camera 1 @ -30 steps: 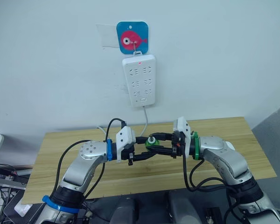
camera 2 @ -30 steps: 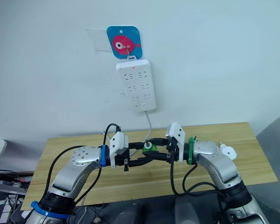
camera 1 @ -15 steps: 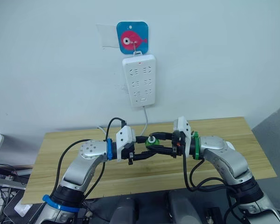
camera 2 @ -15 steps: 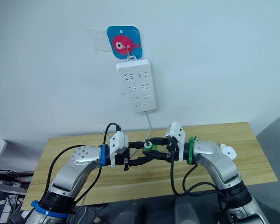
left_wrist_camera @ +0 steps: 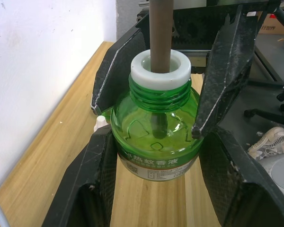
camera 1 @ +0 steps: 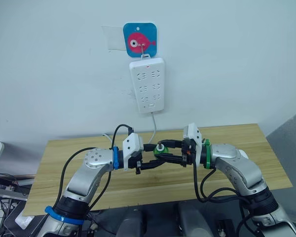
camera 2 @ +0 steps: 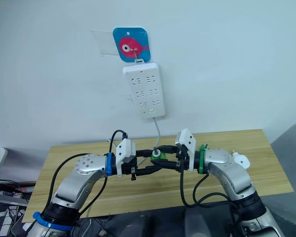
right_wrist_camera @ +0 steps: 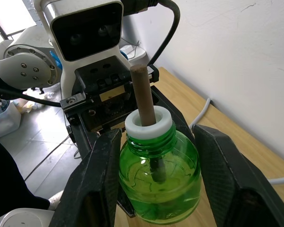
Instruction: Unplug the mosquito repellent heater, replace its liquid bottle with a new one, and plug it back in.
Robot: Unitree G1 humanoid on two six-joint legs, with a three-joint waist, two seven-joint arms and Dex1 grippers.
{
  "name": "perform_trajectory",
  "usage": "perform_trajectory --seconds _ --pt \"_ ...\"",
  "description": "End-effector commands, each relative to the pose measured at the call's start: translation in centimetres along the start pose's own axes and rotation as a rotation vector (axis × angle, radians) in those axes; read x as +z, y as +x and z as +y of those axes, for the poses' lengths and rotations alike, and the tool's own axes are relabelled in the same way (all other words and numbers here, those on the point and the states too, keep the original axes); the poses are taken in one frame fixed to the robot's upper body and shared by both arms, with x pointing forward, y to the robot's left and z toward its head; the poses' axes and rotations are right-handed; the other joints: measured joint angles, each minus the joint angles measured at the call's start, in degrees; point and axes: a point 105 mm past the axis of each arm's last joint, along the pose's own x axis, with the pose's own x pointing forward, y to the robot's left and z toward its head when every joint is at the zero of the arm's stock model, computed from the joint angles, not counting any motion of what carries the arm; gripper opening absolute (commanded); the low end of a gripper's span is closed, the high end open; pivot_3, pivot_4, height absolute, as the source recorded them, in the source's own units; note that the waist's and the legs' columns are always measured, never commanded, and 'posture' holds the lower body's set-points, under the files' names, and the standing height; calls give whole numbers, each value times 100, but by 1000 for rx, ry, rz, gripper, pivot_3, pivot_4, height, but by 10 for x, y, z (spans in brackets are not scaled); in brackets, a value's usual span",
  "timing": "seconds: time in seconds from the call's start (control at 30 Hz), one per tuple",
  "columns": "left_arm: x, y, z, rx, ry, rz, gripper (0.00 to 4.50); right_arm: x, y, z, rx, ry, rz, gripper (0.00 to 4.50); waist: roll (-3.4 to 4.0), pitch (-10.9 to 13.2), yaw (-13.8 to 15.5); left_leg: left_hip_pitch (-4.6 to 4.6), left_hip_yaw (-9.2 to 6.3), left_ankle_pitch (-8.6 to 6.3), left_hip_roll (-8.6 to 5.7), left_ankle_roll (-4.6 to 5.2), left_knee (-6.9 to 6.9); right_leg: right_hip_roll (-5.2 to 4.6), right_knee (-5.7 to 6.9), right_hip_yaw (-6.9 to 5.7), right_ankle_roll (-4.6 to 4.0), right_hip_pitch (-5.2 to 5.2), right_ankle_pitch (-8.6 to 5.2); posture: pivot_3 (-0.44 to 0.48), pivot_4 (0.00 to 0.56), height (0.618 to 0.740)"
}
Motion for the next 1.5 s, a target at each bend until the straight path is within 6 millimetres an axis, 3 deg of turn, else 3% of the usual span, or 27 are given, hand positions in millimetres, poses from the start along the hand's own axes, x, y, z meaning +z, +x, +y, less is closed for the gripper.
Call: perform_trajectory --seconds 0.03,0.43,0.57,0.93,1.07,1.23,1.5 --pt "8 1 0 -8 34 -24 2151 18 1 2 -2 -44 -64 1986 0 0 0 0 0 0 0 0 0 0 0 0 0 0 0 -117 188 740" --pt "8 2 0 -8 33 -22 2151 21 1 3 5 -42 -78 1986 0 0 0 0 0 0 0 0 0 0 1 0 0 0 0 -115 188 740" --pt "8 2 1 -6 33 -22 2151 22 1 2 4 -48 -75 3334 0 0 -2 1 0 0 0 0 1 0 2 0 0 0 0 -114 188 740" --pt "7 1 1 -6 32 -21 2151 23 0 2 10 -56 -79 3334 0 0 -2 0 0 0 0 0 1 0 2 0 0 0 0 -116 188 740" --pt "7 2 0 -9 32 -23 2151 23 0 2 7 -52 -84 2486 0 0 -2 0 0 0 0 0 1 0 2 0 0 0 0 -118 188 740" --pt "7 2 0 -12 32 -23 2151 24 -1 1 4 -49 -94 879 0 0 -4 0 0 0 0 0 2 0 3 -1 0 0 0 -118 187 740" --pt "6 2 -1 -13 29 -22 2151 29 0 4 16 -47 -110 857 0 0 -4 1 0 0 0 0 2 0 4 0 0 0 0 -116 186 740"
